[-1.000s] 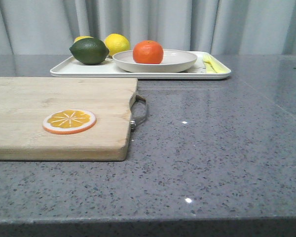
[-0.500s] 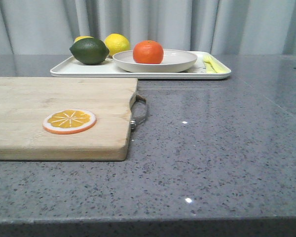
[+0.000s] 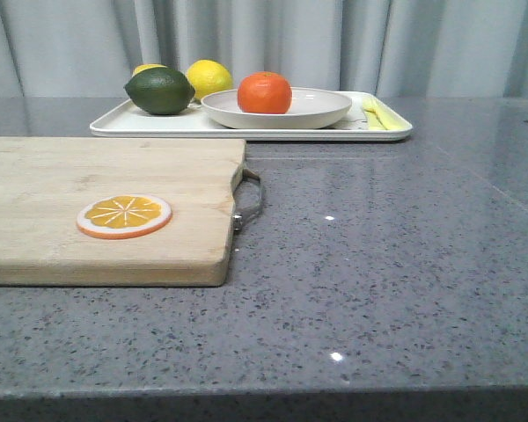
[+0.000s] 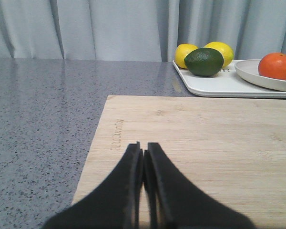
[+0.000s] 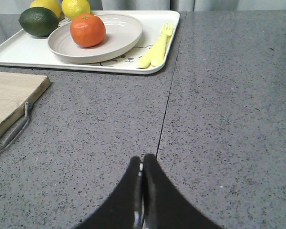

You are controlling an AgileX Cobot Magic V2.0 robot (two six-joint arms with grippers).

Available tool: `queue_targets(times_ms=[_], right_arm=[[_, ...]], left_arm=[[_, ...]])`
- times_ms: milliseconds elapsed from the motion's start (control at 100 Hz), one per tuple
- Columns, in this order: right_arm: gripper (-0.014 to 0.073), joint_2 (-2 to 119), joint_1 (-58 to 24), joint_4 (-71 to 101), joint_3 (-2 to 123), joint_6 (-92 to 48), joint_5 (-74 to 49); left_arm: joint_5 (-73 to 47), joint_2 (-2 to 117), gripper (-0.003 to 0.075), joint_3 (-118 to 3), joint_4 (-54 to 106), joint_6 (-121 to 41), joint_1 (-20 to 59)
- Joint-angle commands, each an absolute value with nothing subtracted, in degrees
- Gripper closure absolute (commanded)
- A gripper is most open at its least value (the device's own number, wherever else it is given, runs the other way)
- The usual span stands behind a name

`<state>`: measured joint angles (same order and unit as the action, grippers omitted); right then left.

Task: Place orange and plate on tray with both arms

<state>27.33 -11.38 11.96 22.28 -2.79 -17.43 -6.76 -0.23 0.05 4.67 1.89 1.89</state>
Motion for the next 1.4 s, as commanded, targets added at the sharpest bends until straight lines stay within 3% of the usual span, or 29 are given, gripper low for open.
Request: queue_targets(times_ms=[0,460,1020,1390], right_arm=[[0.0664,27.3,-11.4,12.1,23.8,-3.2,-13.3],[0.0664,25.3,-10.9,12.0,22.0,-3.2,-12.0],[0.0664,13.0,-1.4,0.0,7.5,1.6,3.0],[0.0664,6.4,-0.4,-1.3,-1.6,3.2,10.4]], left_arm=[[-2.6,-1.9,0.0739,1.4,4.7,1.8,1.9],[-2.6,-1.9,0.0739,1.4,4.7,1.8,1.9],[-2.6,-1.9,0.0739,1.4,4.7,1.8,1.9],[-2.6,-1.9,0.0739,1.4,4.7,1.8,1.9]])
